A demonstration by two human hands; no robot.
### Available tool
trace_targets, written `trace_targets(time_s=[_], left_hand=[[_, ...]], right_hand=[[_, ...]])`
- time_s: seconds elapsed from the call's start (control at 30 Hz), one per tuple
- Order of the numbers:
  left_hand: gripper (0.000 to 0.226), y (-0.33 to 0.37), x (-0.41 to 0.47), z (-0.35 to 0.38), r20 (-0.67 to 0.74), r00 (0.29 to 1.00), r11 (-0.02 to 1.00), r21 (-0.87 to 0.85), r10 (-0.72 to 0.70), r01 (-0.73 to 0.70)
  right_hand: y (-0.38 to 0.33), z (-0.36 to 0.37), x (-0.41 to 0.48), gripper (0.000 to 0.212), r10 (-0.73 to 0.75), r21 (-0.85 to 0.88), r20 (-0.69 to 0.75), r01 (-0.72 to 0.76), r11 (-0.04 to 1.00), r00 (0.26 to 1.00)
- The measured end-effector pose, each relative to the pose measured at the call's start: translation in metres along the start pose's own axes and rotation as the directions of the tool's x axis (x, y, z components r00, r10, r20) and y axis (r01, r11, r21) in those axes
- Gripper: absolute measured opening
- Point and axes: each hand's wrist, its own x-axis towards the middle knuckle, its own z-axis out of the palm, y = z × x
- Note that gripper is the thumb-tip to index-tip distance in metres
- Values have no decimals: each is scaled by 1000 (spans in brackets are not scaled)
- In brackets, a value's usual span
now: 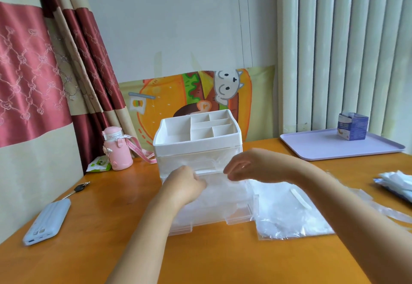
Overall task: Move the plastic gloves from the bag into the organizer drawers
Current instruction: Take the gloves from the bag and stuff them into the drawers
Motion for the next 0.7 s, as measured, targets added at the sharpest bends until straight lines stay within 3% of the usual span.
trace_targets(time_s=[0.03, 0.1, 0.2, 0.3, 0.47, 0.7], left_hand=[[18, 9, -5, 1, -160, 984, 992, -87, 79, -94], [21, 31, -19, 4, -454, 869, 928, -198, 198, -315], [37, 63, -27, 18, -571, 764, 831, -237, 301, -504], [33, 86, -25, 45, -486, 785, 779, -286, 385, -558], [8, 121, -27, 102, -272, 833, 727, -407, 482, -554], [26, 139, -10, 163, 64, 907, 873, -307, 417, -379]], right_hand=[[9, -9, -10, 21, 11, -3, -80, -12, 1000, 997], [32, -22, -26, 35, 86, -13, -250, -93, 996, 964], [72, -35, -47, 49, 211, 2, -458, -236, 972, 864], [115, -39, -63, 49, 308, 24, -512, -344, 939, 802], [181, -24, -84, 31, 477, 65, -419, -498, 865, 772], [226, -14, -105, 45, 522, 11, -306, -546, 838, 796]])
